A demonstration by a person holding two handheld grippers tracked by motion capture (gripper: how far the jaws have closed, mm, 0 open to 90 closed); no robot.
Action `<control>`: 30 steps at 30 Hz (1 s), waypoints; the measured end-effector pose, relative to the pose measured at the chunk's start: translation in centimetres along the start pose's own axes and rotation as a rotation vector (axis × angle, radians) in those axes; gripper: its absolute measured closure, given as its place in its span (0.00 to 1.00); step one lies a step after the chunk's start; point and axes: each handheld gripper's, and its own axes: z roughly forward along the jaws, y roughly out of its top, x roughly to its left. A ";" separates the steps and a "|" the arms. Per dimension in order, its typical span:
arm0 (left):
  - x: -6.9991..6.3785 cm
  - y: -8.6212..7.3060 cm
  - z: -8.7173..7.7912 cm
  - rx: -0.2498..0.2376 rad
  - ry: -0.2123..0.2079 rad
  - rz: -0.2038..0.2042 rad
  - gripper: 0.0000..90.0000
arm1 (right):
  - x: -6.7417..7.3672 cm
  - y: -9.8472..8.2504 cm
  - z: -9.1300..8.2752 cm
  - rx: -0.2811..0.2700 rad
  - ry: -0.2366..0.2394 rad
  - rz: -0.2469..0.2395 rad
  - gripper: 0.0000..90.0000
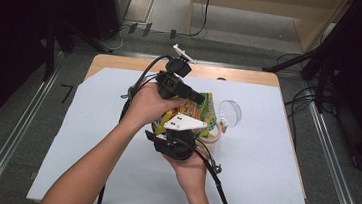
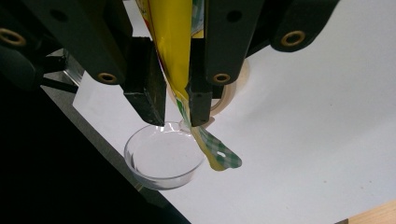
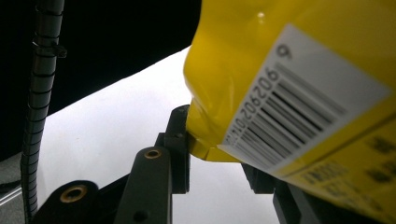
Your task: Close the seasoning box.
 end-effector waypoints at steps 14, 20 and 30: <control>0.0 0.4 0.0 0.013 0.003 -0.001 0.86 | 0.0 0.3 -0.1 0.007 -0.007 0.001 0.75; 0.0 0.4 0.0 0.010 0.005 -0.005 0.86 | 0.1 0.4 -0.2 0.012 -0.020 -0.011 0.75; -0.1 0.7 0.0 0.017 0.004 -0.004 0.85 | -0.1 0.6 -0.3 0.006 -0.008 0.002 0.75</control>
